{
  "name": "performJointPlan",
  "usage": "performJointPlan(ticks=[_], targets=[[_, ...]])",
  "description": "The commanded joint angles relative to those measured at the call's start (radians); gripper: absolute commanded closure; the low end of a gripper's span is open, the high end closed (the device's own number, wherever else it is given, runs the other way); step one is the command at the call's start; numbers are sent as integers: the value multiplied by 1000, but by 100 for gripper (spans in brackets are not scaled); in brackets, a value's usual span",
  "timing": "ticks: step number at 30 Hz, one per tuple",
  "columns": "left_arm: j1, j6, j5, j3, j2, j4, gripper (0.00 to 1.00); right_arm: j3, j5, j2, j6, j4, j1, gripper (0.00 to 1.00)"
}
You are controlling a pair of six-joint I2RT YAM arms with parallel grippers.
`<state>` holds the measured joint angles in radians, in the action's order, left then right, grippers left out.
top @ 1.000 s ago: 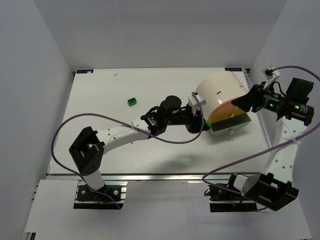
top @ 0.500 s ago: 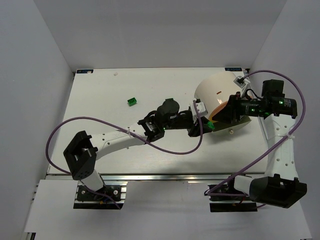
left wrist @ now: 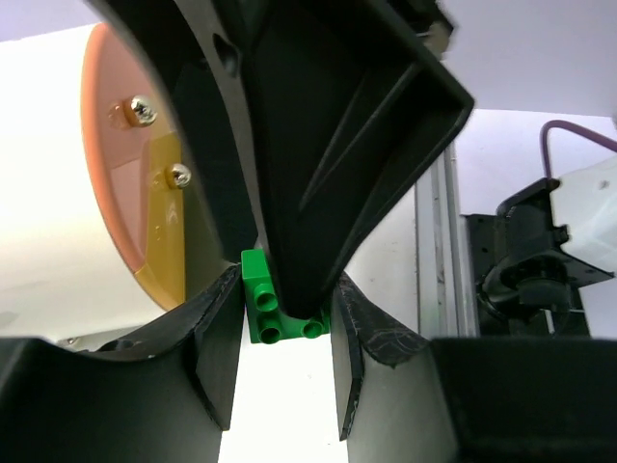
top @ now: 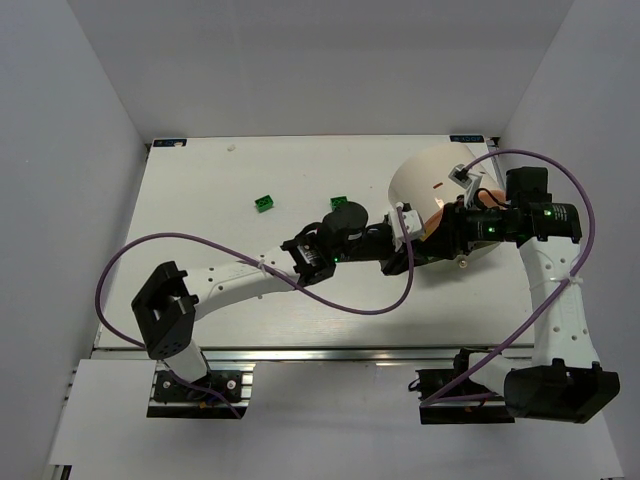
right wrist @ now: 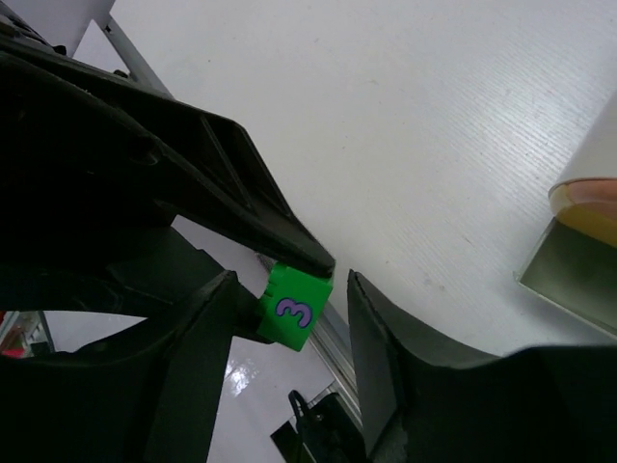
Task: Sort the legos into containers by color
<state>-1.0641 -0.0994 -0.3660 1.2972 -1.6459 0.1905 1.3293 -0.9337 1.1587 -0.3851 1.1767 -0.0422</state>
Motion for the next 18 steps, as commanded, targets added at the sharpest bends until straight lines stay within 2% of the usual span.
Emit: performJointPlan(ticks=[1, 4, 13, 18], targets=[[1, -20, 35, 50, 12, 14, 90, -5, 50, -28, 6, -14, 18, 47], [1, -23, 41, 50, 21, 9, 89, -4, 70, -25, 21, -28, 25, 52], [1, -40, 88, 14, 57, 27, 89, -7, 133, -19, 46, -37, 25, 45], [-8, -37, 98, 2, 64, 40, 89, -15, 133, -14, 55, -40, 27, 49]])
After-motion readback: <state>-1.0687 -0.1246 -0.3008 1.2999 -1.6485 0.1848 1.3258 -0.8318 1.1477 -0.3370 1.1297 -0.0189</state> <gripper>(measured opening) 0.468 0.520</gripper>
